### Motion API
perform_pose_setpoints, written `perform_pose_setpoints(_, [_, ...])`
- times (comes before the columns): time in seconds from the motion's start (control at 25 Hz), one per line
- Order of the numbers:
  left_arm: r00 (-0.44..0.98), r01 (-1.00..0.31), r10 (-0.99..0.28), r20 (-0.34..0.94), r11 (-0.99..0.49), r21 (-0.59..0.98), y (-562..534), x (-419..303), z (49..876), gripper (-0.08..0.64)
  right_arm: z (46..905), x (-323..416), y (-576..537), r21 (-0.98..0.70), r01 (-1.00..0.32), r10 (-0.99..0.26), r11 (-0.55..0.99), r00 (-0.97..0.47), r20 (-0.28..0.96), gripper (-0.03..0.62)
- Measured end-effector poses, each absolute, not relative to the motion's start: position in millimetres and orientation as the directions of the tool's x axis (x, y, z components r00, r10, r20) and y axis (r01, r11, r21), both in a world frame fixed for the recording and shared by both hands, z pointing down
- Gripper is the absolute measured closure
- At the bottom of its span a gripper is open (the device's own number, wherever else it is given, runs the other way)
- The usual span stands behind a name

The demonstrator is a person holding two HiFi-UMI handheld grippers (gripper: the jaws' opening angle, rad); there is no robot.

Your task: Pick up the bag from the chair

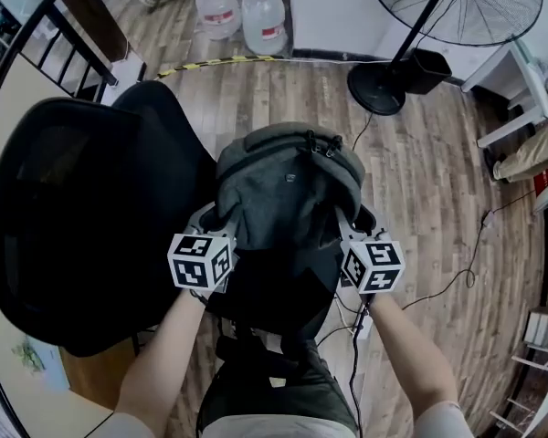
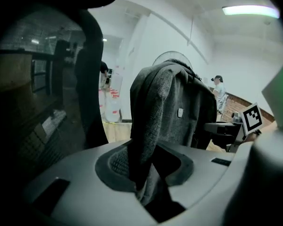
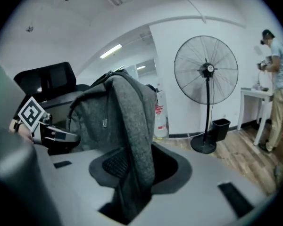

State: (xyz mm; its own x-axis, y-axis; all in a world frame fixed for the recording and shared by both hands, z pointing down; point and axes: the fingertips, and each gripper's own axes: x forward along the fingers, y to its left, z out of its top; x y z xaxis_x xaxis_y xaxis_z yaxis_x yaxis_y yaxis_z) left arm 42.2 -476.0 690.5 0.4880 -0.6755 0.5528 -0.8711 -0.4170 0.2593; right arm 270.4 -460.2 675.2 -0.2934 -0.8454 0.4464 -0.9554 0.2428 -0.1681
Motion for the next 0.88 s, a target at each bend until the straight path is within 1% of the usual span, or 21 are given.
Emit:
perform_pose_setpoints(0.2, [0.492,-0.869,-0.716,0.495,-0.444,0.221,-469,41,606,0.465,589,268,-454,-0.132,-0.963,-0.882,0.235,-0.268,0.387,0.459])
perform_pose_setpoints(0.32, [0.51,-0.858,-0.726,0.461,-0.467,0.214,-463,36,554,0.466,533,262,-447,-0.101,-0.967,-0.896,0.233,-0.253,0.366,0.459])
perform_pose_setpoints(0.52, [0.551,-0.832,-0.741,0.384,-0.521,0.189,-448,27,464,0.468,438,253,-428,-0.084,-0.971,-0.928,0.222,-0.237,0.289,0.457])
perform_pose_setpoints(0.72, [0.565,-0.823,-0.773,0.288,-0.556,0.119,-425,16,385,0.468,358,241,-400,-0.055,-0.97,-0.945,0.236,-0.242,0.218,0.457])
perform_pose_setpoints(0.88, [0.581,-0.81,-0.778,0.238,-0.58,0.085,-399,11,335,0.468,305,235,-376,-0.033,-0.966,-0.949,0.255,-0.257,0.184,0.457])
